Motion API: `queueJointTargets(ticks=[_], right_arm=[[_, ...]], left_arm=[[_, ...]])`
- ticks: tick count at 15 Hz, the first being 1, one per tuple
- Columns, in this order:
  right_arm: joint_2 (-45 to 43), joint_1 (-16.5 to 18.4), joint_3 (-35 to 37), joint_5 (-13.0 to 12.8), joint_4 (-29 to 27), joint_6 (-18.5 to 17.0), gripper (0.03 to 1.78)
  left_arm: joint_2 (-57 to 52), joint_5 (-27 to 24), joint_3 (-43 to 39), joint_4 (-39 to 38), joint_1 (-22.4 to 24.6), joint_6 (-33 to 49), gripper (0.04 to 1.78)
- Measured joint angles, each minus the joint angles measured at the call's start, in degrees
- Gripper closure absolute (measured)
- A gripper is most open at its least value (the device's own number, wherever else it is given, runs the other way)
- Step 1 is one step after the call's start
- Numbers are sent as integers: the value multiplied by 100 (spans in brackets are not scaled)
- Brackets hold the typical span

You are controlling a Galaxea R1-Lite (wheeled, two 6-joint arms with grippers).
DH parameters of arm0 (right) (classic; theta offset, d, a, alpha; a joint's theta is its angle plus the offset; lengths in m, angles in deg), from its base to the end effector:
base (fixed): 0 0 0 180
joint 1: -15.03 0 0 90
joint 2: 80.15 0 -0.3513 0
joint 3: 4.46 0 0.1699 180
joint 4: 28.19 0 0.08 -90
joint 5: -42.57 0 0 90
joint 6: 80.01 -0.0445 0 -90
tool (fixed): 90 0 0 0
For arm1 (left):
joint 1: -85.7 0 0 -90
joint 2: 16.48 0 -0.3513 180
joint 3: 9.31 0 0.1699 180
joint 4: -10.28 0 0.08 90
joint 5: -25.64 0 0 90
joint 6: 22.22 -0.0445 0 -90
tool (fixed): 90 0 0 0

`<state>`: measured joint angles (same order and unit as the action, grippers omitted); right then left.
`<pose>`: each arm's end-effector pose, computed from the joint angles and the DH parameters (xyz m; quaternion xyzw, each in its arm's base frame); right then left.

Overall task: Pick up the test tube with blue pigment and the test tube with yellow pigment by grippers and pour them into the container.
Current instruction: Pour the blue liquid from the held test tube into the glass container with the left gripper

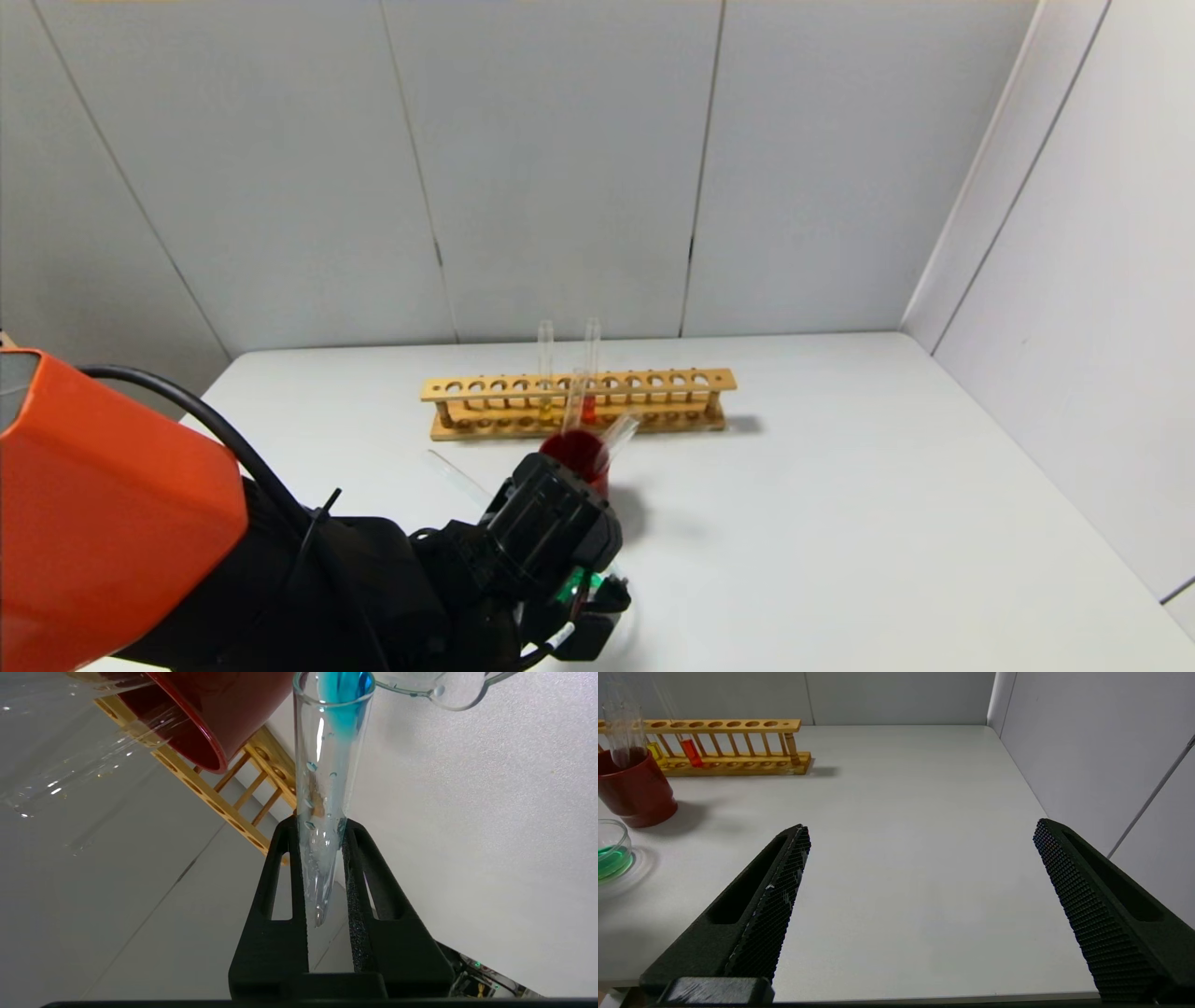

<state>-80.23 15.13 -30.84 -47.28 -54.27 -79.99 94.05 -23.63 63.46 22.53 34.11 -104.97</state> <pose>-0.0747 0.0002 0.0760 -0.0002 -0.0033 0.0004 1.0000 0.2282 -0.2410 0.1378 0.8251 0.1630 -0.2579 0.4755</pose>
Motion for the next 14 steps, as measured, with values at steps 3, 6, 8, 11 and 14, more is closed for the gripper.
queueJointTargets(ticks=[3, 6, 8, 11, 14], right_arm=[[0, 0, 0, 0, 2, 2, 6], [0, 0, 0, 0, 0, 0, 6], [0, 0, 0, 0, 2, 0, 6], [0, 0, 0, -2, 2, 0, 6], [0, 0, 0, 0, 0, -2, 6]], left_arm=[[11, 6, 30, 0, -6, -21, 152], [11, 72, 37, 0, -6, -99, 152], [11, 74, 50, 0, -11, -145, 152], [13, 83, 91, 5, -33, -197, 152], [16, 207, 105, 10, -37, -272, 152]])
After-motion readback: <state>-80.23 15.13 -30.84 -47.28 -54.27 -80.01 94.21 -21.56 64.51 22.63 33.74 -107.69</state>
